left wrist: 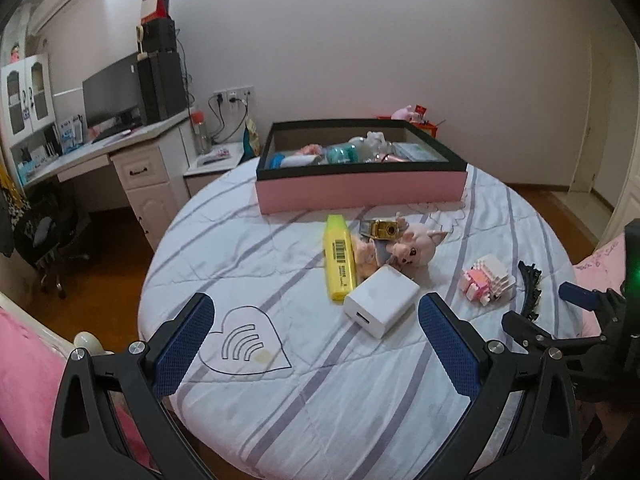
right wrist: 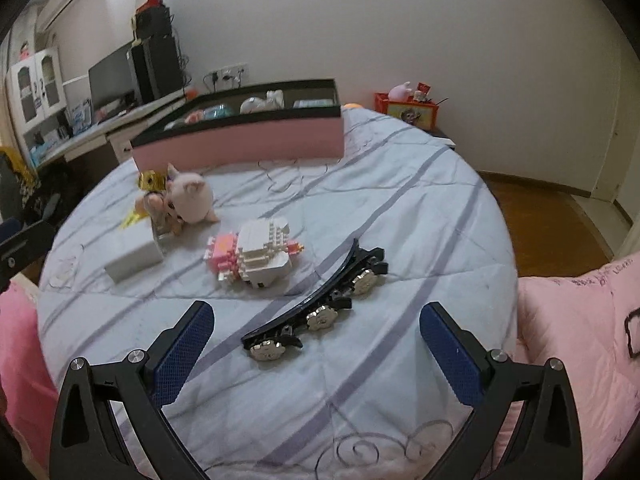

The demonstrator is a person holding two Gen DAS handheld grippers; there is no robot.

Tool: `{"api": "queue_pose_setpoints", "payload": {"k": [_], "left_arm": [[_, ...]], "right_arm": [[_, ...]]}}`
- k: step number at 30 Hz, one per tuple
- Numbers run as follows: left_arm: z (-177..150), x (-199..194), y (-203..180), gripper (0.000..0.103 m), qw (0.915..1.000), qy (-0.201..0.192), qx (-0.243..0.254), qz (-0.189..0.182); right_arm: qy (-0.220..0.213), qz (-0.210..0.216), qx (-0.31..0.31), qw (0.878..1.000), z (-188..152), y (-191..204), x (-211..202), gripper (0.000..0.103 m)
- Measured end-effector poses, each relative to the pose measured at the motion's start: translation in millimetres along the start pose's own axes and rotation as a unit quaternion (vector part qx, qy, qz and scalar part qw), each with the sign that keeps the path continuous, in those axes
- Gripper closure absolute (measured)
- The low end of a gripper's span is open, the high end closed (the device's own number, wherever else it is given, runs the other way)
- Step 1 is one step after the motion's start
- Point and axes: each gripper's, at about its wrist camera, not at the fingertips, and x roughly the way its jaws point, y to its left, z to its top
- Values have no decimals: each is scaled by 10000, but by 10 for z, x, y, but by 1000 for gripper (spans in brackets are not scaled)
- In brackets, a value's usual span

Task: Organize rigid objects
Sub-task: 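Grasp the white charger with the left gripper while the right gripper grasps the black hair clip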

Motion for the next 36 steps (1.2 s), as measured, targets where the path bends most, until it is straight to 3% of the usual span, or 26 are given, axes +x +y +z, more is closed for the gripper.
{"api": "queue_pose_setpoints", "payload": {"k": [1, 5, 9, 18, 23, 26, 31, 36], "left_arm": [[-4, 21, -4, 0, 10000, 29, -18, -25], [-16, 124, -32, 0, 9998, 142, -97, -105], [-22, 277, -125, 0, 9990, 315, -137, -302], [-18, 700, -288, 2, 9980, 617, 78, -122], [5, 820, -341, 26, 9949, 824, 117, -562], [9, 825, -408, 42, 9944, 792, 275, -642], [-27, 737, -322, 42, 9938, 740, 91, -831], [-124, 559, -198, 42, 9955, 633, 48, -710]], "right_arm": [[-8, -104, -24, 9999, 2, -20, 27, 2], [-39, -162, -8, 9999, 34, -157, 34, 45], [-57, 9, 49, 10000, 94, -304, 59, 63], [-126, 187, 179, 9996, 135, -426, 153, 65], [-146, 204, 240, 9994, 191, -444, 210, 63], [-143, 215, 263, 9993, 228, -456, 250, 59], [-122, 228, 215, 9994, 276, -459, 299, 59], [-139, 463, 185, 9987, 297, -460, 283, 75]]}}
